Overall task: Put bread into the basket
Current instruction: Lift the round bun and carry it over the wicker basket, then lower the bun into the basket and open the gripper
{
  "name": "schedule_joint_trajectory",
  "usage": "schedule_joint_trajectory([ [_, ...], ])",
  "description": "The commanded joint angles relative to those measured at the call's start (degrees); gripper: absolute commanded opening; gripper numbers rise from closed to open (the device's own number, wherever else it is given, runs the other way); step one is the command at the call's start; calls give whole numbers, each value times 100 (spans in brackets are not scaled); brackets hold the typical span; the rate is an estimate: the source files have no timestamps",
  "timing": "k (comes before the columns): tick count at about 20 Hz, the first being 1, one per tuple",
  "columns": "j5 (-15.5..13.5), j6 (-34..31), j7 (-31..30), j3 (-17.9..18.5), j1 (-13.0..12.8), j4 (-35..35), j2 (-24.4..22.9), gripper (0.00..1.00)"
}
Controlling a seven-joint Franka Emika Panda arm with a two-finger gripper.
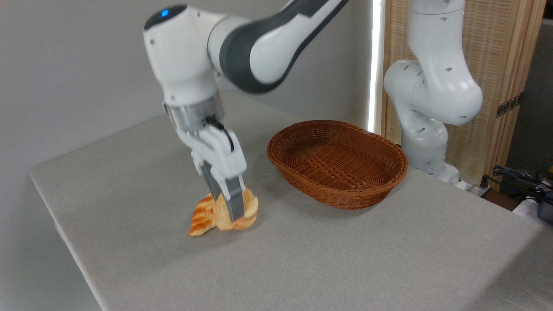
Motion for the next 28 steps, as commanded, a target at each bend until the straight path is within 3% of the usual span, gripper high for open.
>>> schedule_joint_trajectory([
  [1, -74, -656, 58, -15, -130, -22, -584, 60],
  [3, -258, -1016, 40, -7, -332, -31, -795, 60],
  [5, -268, -1411, -21, -7, -525, -48, -928, 60],
  [7, -276, -1807, -135, -7, -623, -92, -1059, 78],
  [9, -303, -2115, -232, 2, -728, -258, -1261, 78],
  [13, -636, -2432, -452, 11, -842, -786, -1561, 79],
  [15, -663, -2486, -513, 11, -1018, -944, -1561, 96],
  [16, -672, -2486, -566, 11, -1106, -1014, -1544, 100],
  [19, -838, -2486, -558, 11, -1203, -1155, -1517, 100],
  [28, -839, -2504, -566, 2, -1326, -1165, -1500, 100],
])
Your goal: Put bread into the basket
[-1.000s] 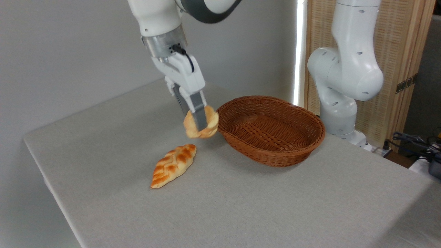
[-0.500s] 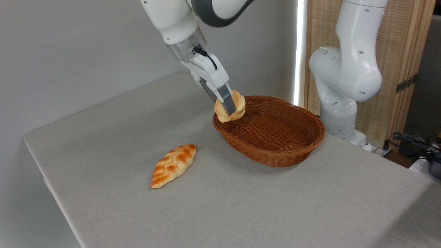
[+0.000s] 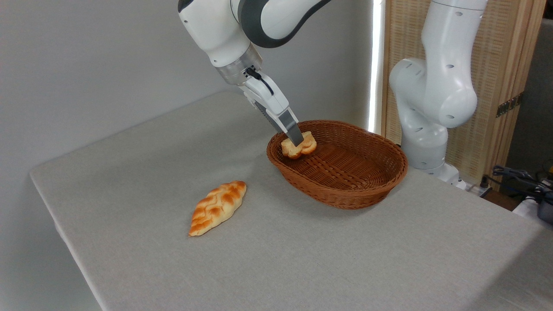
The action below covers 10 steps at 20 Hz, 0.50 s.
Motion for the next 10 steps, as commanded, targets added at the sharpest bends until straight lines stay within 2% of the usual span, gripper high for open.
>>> schedule_joint_trajectory([
  [1, -83, -19, -71, 66, -62, 78, -52, 100],
  [3, -48, 104, -18, 136, -18, 306, -43, 100],
  [6, 5, 498, 0, 496, 18, 693, -26, 100],
  [10, 22, 1193, -9, 927, 26, 1325, 325, 100],
])
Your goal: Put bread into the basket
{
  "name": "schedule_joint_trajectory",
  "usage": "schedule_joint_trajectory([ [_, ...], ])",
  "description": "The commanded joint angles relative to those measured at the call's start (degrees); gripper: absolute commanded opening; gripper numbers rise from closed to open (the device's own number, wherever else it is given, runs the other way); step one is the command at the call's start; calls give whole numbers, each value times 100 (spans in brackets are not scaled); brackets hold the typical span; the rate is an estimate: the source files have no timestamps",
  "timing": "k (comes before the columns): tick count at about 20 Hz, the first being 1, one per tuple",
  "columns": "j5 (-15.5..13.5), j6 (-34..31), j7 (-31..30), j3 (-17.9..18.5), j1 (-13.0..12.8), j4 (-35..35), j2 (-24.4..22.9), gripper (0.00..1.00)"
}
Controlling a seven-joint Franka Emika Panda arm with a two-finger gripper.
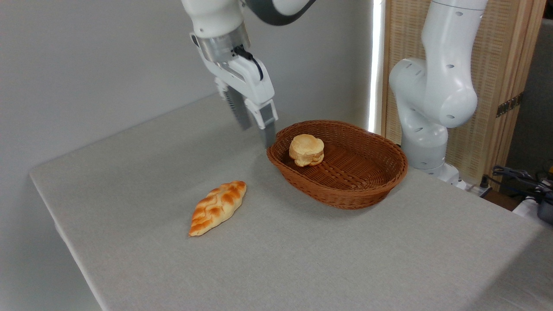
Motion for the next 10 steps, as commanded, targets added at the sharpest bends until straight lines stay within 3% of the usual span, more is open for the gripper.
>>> schedule_joint_trajectory([
  [1, 72, 533, -18, 316, -27, 615, 400, 100],
  [4, 362, 868, -27, 447, -18, 1036, 760, 100],
  [10, 354, 1378, -18, 650, -18, 1205, 981, 100],
])
